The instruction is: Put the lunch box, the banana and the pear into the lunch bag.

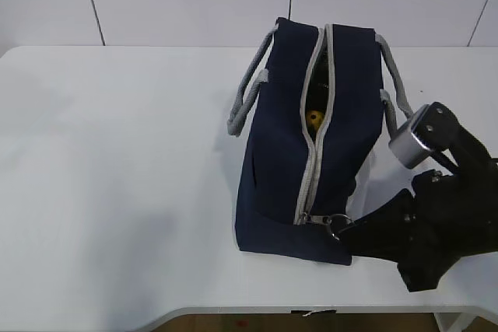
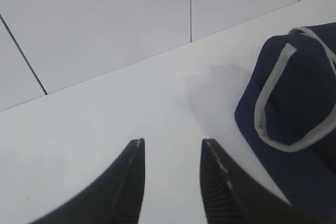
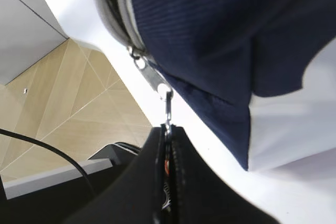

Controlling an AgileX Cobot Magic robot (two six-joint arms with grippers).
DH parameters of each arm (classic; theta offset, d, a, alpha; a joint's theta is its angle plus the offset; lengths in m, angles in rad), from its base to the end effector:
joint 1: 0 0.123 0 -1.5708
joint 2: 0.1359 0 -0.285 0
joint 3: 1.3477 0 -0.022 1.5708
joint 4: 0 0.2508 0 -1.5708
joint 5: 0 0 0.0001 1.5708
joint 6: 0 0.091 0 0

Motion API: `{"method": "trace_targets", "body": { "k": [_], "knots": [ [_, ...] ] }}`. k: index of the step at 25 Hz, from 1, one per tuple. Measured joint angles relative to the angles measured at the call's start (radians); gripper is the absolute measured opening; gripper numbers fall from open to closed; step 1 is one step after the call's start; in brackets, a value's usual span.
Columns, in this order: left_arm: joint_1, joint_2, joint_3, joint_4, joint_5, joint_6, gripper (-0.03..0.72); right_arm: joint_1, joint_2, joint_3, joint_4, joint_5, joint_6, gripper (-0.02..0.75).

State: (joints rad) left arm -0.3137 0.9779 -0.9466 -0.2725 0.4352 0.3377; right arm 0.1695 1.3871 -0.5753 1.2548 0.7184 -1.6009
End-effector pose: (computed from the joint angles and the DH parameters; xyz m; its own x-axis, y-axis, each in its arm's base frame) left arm 0.1945 -0.0740 0.3824 -0.3018 0.1913 -0.9340 0.4361 0.8988 0.0432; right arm 0.2148 0.0946 0.1986 -0.5455 -0.4303 -0.7192 -0.7761 0.5833 0.2395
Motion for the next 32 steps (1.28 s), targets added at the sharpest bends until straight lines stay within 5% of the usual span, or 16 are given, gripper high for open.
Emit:
{"method": "trace_targets", "body": {
  "k": [32],
  "knots": [
    [-0.01,0.01,0.044,-0.114,0.089,0.0,0.261,0.0,-0.126,-0.284,-0.038,0.102,0.095,0.006]
  ]
}}
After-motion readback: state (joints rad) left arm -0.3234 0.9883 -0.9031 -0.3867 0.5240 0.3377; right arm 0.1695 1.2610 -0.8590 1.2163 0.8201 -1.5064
